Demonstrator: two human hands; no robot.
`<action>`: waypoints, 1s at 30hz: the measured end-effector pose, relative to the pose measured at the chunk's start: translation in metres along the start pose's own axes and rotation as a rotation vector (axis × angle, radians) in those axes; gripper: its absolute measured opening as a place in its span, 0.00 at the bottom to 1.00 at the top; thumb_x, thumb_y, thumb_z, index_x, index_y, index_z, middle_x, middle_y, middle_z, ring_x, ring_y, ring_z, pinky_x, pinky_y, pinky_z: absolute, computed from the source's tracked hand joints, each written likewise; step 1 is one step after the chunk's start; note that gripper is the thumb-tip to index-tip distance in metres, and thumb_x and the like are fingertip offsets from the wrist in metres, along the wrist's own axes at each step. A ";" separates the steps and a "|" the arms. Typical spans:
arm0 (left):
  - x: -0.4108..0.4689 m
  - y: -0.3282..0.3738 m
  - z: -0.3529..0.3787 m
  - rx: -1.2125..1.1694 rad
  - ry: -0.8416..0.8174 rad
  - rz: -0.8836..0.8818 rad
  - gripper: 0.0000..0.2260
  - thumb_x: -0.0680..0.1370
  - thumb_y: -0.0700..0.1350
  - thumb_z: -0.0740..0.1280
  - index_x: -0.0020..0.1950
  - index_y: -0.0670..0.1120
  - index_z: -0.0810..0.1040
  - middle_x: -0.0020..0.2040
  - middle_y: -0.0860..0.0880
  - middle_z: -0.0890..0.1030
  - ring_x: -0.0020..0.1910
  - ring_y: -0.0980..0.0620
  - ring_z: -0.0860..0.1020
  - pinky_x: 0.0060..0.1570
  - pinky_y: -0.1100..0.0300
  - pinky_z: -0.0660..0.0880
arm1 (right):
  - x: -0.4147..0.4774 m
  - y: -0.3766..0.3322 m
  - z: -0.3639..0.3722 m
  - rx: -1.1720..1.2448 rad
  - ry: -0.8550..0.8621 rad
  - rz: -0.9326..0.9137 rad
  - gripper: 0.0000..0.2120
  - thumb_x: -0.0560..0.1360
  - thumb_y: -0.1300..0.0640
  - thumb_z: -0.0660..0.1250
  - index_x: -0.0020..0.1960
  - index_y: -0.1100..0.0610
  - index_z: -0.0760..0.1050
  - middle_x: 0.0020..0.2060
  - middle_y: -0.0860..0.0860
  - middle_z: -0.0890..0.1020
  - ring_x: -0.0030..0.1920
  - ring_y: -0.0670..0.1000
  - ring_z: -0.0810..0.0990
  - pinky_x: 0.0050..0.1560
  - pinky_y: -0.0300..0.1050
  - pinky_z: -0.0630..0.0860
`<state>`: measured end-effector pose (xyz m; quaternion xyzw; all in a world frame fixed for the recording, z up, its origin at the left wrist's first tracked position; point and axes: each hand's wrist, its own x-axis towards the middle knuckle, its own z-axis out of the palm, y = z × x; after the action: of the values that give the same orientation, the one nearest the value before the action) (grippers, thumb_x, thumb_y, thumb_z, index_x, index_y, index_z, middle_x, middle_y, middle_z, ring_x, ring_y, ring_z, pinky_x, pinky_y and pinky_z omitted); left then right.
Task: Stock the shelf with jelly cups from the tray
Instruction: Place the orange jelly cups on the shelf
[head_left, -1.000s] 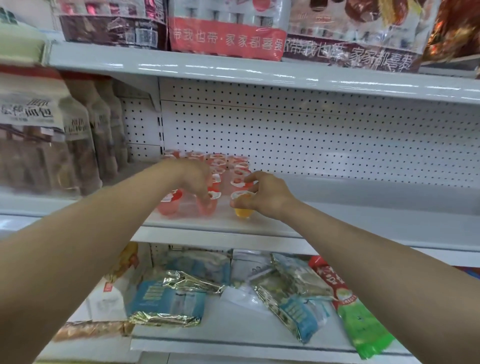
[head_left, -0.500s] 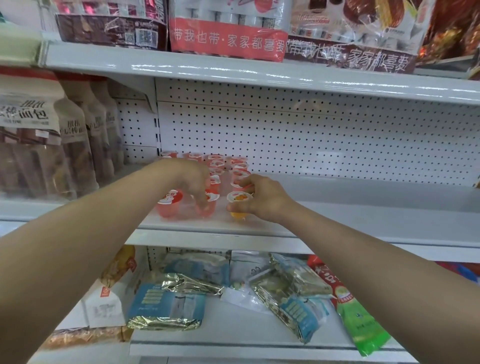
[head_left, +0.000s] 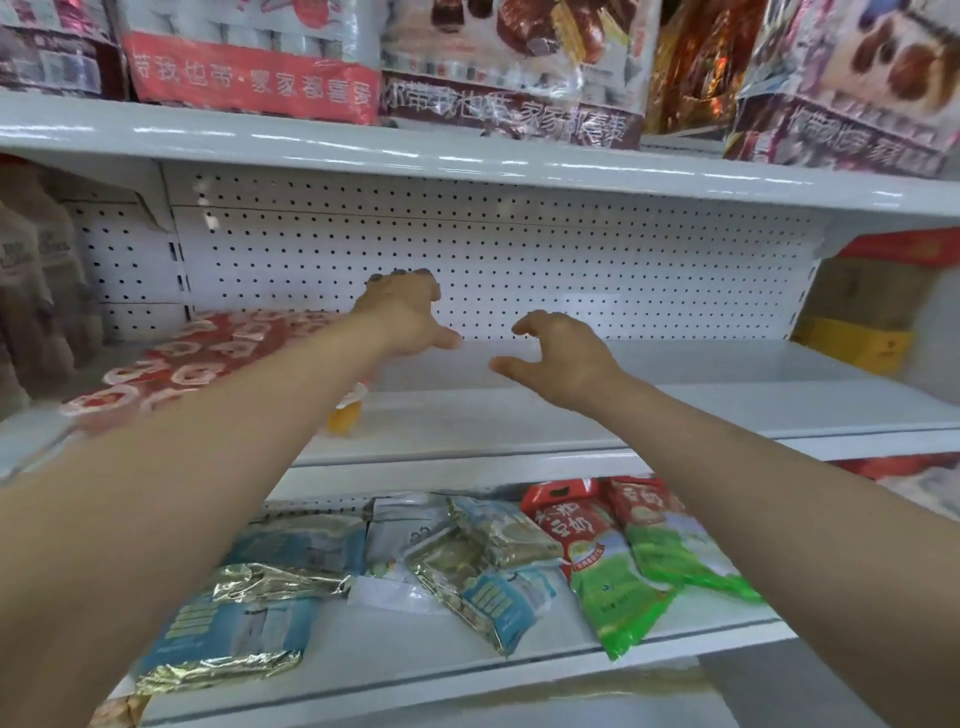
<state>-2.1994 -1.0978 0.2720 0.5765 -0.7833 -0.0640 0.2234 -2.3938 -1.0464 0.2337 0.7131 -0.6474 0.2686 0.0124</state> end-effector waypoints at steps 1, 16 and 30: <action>0.001 0.021 0.011 -0.035 0.006 0.026 0.33 0.70 0.57 0.76 0.70 0.47 0.70 0.68 0.45 0.72 0.69 0.44 0.67 0.64 0.50 0.70 | -0.008 0.022 -0.012 -0.011 0.018 0.027 0.29 0.74 0.38 0.68 0.68 0.54 0.72 0.65 0.51 0.75 0.66 0.53 0.72 0.60 0.45 0.69; -0.055 0.391 0.239 -0.280 -0.128 0.261 0.24 0.77 0.62 0.64 0.65 0.45 0.74 0.64 0.44 0.74 0.64 0.43 0.72 0.61 0.50 0.71 | -0.197 0.352 -0.183 -0.185 0.097 0.349 0.26 0.77 0.40 0.63 0.69 0.54 0.70 0.60 0.57 0.79 0.62 0.58 0.76 0.59 0.50 0.74; -0.134 0.517 0.455 -0.174 -0.504 0.279 0.20 0.78 0.58 0.65 0.59 0.44 0.77 0.61 0.42 0.78 0.61 0.41 0.74 0.58 0.53 0.72 | -0.353 0.550 -0.145 -0.076 -0.086 0.733 0.23 0.79 0.42 0.61 0.67 0.57 0.71 0.62 0.61 0.78 0.64 0.60 0.75 0.62 0.49 0.67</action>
<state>-2.8128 -0.8759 0.0142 0.4079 -0.8774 -0.2405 0.0772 -2.9650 -0.7584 0.0356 0.4435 -0.8693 0.2009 -0.0852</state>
